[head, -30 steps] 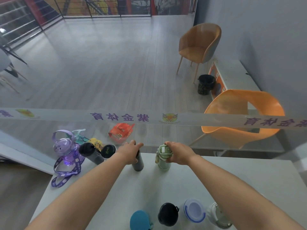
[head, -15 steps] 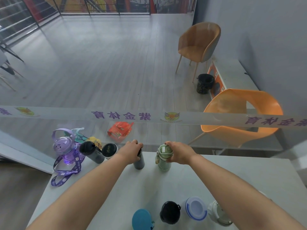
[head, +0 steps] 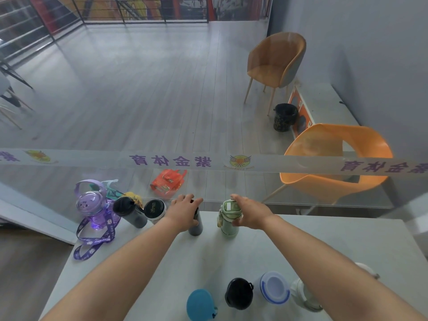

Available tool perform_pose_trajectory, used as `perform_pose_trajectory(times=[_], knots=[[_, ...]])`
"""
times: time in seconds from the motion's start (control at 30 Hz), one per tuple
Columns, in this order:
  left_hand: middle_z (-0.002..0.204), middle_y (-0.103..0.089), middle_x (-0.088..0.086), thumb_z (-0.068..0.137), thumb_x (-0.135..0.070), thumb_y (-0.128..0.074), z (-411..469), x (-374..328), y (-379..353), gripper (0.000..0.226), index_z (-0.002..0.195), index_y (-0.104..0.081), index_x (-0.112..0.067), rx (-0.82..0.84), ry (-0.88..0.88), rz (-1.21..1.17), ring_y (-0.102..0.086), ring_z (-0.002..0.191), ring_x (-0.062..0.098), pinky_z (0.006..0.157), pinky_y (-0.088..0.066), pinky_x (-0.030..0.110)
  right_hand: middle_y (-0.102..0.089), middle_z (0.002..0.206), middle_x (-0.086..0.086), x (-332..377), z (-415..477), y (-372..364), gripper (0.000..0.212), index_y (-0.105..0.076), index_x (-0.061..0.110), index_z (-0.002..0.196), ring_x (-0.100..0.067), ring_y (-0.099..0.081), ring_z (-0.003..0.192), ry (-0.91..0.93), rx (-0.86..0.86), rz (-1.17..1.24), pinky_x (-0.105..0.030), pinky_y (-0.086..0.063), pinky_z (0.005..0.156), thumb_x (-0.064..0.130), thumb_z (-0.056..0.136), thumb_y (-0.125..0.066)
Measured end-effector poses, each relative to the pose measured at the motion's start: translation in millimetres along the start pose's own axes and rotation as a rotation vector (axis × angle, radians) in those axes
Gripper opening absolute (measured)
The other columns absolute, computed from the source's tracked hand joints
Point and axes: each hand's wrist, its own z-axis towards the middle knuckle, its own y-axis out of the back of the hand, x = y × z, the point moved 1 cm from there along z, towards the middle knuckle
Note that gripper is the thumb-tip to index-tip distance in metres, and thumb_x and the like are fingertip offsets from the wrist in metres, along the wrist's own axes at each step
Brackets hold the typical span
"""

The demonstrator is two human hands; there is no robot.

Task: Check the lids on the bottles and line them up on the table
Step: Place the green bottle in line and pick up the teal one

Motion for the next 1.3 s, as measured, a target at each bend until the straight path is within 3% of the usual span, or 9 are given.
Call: perform_pose_trajectory(times=[0.13,0.27,0.37,0.43,0.5,0.73,0.9,1.07,1.3], knots=[[0.14,-0.049,0.006,0.082,-0.037,-0.072,-15,-14,-9,0.063,0.138,-0.048,-0.021,-0.285,-0.116,-0.026,-0.037,0.134,0.034,0.11,-0.033,0.048,-0.043,0.155,-0.006,-3,-10,1,0.105,-0.011,0.021,0.159,-0.029,-0.048,0.137,-0.086,-0.008,0.058,-0.046,-0.044,0.108,0.045,0.081,-0.078],[0.119,-0.061,0.003,0.085,-0.036,-0.067,-38,-34,-25,0.041,0.12,-0.059,-0.017,-0.42,-0.31,-0.104,-0.053,0.113,0.028,0.095,-0.048,0.043,-0.056,0.143,-0.004,-16,-35,-7,0.058,-0.047,0.019,0.144,-0.027,-0.054,0.13,-0.186,-0.076,-0.027,-0.042,-0.049,0.101,0.043,0.093,-0.062],[0.123,-0.058,-0.001,0.094,-0.043,-0.054,-66,-53,-40,0.038,0.124,-0.058,-0.02,-0.317,-0.393,-0.175,-0.05,0.114,0.019,0.098,-0.046,0.036,-0.071,0.106,-0.003,-24,-60,-22,0.025,-0.07,0.019,0.095,-0.027,-0.066,0.096,-0.191,-0.086,0.002,-0.036,-0.052,0.077,0.032,0.098,-0.048],[0.131,-0.052,-0.006,0.095,-0.052,-0.049,-86,-63,-50,0.044,0.13,-0.053,-0.025,-0.131,-0.399,-0.211,-0.045,0.12,0.014,0.102,-0.043,0.034,-0.062,0.076,0.002,-24,-79,-34,0.033,-0.055,0.021,0.067,-0.024,-0.058,0.074,-0.172,-0.051,0.017,-0.032,-0.043,0.061,0.024,0.097,-0.044],[0.135,-0.047,-0.009,0.092,-0.062,-0.05,-103,-68,-61,0.052,0.133,-0.048,-0.03,0.051,-0.413,-0.191,-0.043,0.122,0.013,0.102,-0.043,0.034,-0.053,0.065,0.0,-21,-94,-49,0.035,-0.045,0.019,0.059,-0.024,-0.047,0.065,-0.15,-0.013,0.01,-0.032,-0.035,0.055,0.019,0.093,-0.042],[0.138,-0.038,-0.005,0.067,-0.073,-0.068,-142,-60,-94,0.089,0.139,-0.028,-0.038,0.254,-0.49,-0.02,-0.038,0.123,0.021,0.1,-0.043,0.042,-0.055,0.071,-0.006,3,-117,-88,0.023,-0.052,0.013,0.064,-0.025,-0.046,0.065,-0.139,0.023,-0.001,-0.032,-0.038,0.058,0.02,0.085,-0.046],[0.129,-0.043,0.003,0.076,-0.049,-0.071,-153,-58,-104,0.072,0.133,-0.033,-0.027,0.183,-0.523,0.073,-0.045,0.111,0.029,0.086,-0.048,0.042,-0.062,0.077,-0.008,13,-118,-94,0.022,-0.056,0.012,0.069,-0.029,-0.054,0.07,-0.183,-0.033,0.023,-0.033,-0.041,0.06,0.022,0.086,-0.046],[0.13,-0.045,0.002,0.079,-0.046,-0.071,-139,-54,-98,0.069,0.134,-0.035,-0.025,0.128,-0.428,0.017,-0.046,0.111,0.027,0.087,-0.046,0.039,-0.061,0.127,-0.002,2,-113,-90,0.034,-0.064,0.022,0.122,-0.026,-0.06,0.113,-0.161,-0.014,-0.017,-0.036,-0.049,0.092,0.016,0.098,-0.041],[0.136,-0.043,0.002,0.083,-0.04,-0.073,-90,-72,-86,0.07,0.139,-0.035,-0.024,0.079,-0.328,-0.092,-0.044,0.118,0.026,0.096,-0.047,0.042,-0.063,0.118,-0.002,-36,-106,-70,0.03,-0.067,0.021,0.114,-0.026,-0.063,0.1,-0.162,-0.035,-0.091,-0.035,-0.053,0.083,0.009,0.095,-0.048]])
